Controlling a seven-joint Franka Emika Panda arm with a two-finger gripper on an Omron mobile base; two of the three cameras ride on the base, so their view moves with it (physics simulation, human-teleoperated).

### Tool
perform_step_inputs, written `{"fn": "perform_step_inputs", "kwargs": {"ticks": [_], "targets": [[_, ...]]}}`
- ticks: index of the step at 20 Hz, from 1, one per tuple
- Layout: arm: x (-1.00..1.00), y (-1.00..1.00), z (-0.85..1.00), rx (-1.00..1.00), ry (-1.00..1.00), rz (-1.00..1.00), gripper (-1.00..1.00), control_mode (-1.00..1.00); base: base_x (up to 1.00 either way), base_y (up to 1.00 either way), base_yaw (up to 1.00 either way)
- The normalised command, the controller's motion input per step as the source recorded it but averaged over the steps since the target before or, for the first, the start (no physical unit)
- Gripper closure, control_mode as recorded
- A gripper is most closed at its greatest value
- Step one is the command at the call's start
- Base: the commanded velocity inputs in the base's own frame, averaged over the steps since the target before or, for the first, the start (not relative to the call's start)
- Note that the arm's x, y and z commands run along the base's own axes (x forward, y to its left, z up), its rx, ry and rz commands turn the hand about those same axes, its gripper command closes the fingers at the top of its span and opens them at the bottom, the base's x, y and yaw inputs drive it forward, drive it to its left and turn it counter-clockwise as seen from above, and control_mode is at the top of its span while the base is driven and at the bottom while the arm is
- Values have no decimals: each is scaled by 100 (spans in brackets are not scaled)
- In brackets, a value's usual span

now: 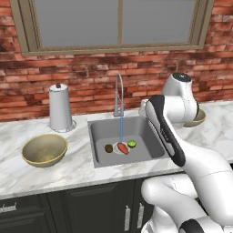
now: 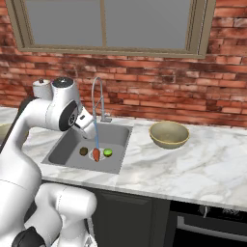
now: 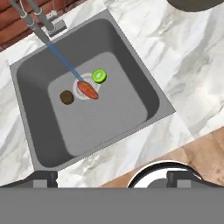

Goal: Pick the kiwis from the sink and place them in one bowl. Place the sweet potato in the other bowl. Then turn off the sink faucet.

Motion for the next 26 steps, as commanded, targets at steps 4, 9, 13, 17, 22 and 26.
{"fn": "perform_step_inputs", "kwargs": {"ticks": [4, 9, 13, 17, 22, 26], "targets": [[0, -4, -16, 19, 0, -22, -100, -100, 0, 0, 0], [0, -2, -18, 16, 0, -23, -100, -100, 0, 0, 0], [0, 0, -20, 10, 1, -27, -100, -100, 0, 0, 0], [1, -2, -18, 11, 7, -26, -100, -100, 0, 0, 0], [3, -16, -14, 15, 12, -18, -100, -100, 0, 0, 0], [11, -19, -19, 18, 11, -12, -100, -100, 0, 0, 0]]}}
